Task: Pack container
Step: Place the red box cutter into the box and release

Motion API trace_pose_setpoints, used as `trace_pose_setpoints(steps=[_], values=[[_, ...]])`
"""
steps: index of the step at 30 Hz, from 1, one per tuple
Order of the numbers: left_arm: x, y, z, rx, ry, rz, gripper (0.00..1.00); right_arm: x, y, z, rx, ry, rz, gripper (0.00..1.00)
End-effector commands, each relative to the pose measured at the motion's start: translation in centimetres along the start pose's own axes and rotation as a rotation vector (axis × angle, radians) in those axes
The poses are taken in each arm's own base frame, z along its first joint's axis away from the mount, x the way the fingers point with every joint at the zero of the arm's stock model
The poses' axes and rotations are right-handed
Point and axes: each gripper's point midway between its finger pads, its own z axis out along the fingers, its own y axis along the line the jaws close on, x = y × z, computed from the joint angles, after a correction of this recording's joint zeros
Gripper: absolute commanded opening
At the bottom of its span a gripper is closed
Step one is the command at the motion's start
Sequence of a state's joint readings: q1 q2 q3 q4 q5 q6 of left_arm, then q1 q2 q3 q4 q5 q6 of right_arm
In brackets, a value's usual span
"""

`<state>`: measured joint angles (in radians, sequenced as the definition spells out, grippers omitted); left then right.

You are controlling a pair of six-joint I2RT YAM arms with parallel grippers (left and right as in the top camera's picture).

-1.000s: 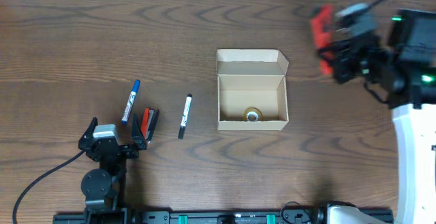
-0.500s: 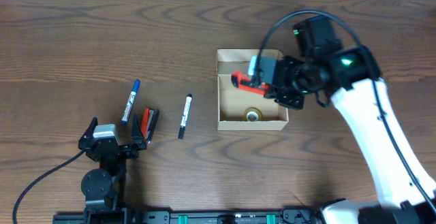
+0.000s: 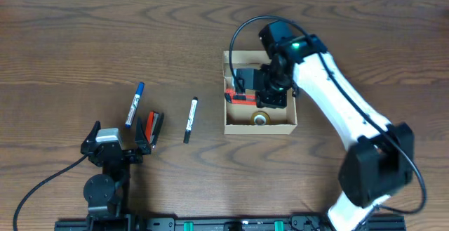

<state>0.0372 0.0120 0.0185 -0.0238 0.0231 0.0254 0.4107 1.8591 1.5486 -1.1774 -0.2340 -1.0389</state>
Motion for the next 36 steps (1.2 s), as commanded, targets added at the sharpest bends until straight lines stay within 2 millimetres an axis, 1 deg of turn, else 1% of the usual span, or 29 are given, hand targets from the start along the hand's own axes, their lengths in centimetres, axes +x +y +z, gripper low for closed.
trace_pose_setpoints(steps=[1,4,9,16,22,26,32,33,34,35,36], values=[[1.8,0.0,0.0,-0.001,0.058,-0.005,0.95,0.0,-0.2,1.9,-0.041,0.022,-0.015,0.01],[1.8,0.0,0.0,-0.001,0.058,-0.005,0.95,0.6,-0.5,3.4,-0.068,0.042,-0.001,0.01],[1.8,0.0,0.0,-0.002,0.058,-0.005,0.95,1.3,-0.7,4.9,-0.099,0.061,0.019,0.01],[1.8,0.0,0.0,-0.002,0.058,-0.005,0.95,2.8,-2.0,4.9,-0.043,0.128,0.022,0.01],[1.8,0.0,0.0,-0.002,0.058,-0.004,0.95,3.2,-2.6,4.8,-0.041,0.097,0.049,0.01],[1.8,0.0,0.0,-0.002,0.058,-0.005,0.95,4.1,-2.8,4.9,-0.044,0.099,0.076,0.01],[1.8,0.0,0.0,-0.002,0.058,-0.005,0.95,4.2,-2.9,4.8,-0.044,0.093,0.091,0.01],[1.8,0.0,0.0,-0.002,0.058,-0.005,0.95,4.0,-2.8,4.8,-0.049,0.084,0.092,0.04],[1.8,0.0,0.0,-0.002,0.059,-0.005,0.95,3.9,-2.8,4.9,-0.052,0.077,0.099,0.18],[1.8,0.0,0.0,-0.002,0.059,-0.005,0.96,3.8,-2.8,4.9,-0.05,0.074,0.11,0.29],[1.8,0.0,0.0,-0.002,0.058,-0.005,0.95,3.8,-2.8,4.9,-0.049,0.074,0.112,0.33]])
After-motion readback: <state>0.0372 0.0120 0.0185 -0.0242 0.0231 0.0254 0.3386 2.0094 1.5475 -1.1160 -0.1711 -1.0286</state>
